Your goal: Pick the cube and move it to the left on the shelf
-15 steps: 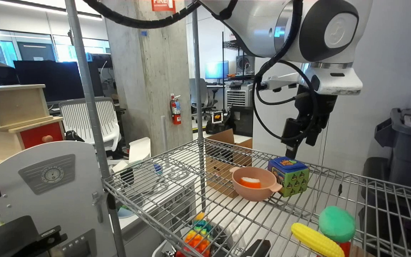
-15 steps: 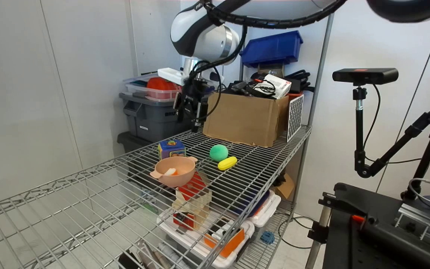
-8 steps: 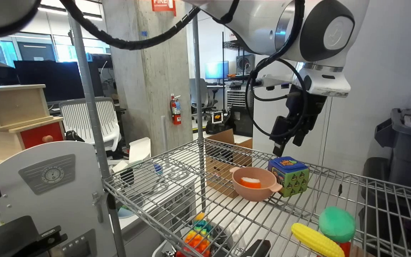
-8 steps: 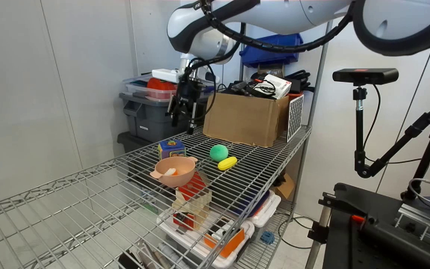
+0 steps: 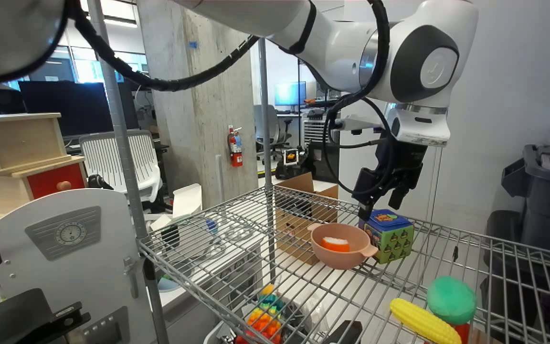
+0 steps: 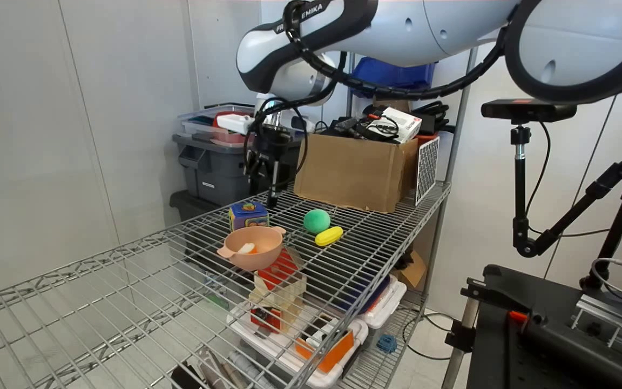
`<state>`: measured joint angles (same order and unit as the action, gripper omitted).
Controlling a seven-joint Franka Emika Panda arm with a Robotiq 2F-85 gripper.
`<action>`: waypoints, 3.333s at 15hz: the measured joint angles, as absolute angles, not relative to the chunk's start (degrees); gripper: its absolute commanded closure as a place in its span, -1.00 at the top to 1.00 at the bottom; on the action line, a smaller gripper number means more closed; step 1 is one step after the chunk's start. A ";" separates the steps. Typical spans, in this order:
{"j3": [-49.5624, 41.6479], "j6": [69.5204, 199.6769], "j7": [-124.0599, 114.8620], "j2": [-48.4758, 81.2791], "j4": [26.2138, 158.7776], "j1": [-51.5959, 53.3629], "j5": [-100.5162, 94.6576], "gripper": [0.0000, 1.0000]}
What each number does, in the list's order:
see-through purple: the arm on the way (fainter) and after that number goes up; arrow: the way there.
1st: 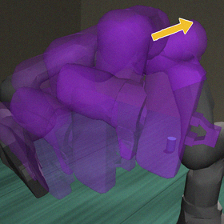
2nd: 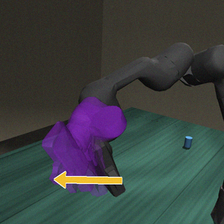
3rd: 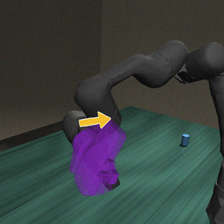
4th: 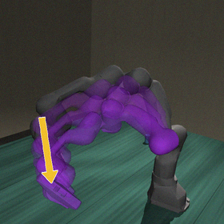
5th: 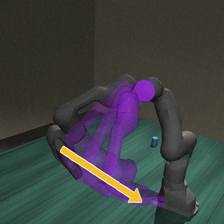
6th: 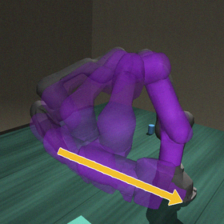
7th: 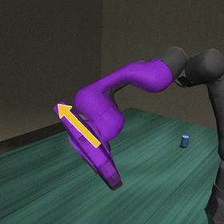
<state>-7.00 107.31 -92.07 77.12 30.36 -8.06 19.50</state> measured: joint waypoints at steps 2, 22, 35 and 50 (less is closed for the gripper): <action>-7.58 107.56 -93.40 77.63 30.27 -7.81 19.37 1.00; -5.44 118.32 -98.04 83.39 26.20 -7.65 10.30 0.47; -3.77 120.54 -97.97 83.25 25.97 -7.67 10.30 -0.92; 6.95 121.28 -84.21 75.31 25.16 -4.84 11.49 -0.93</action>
<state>6.95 121.28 -84.21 75.31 25.16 -4.84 11.49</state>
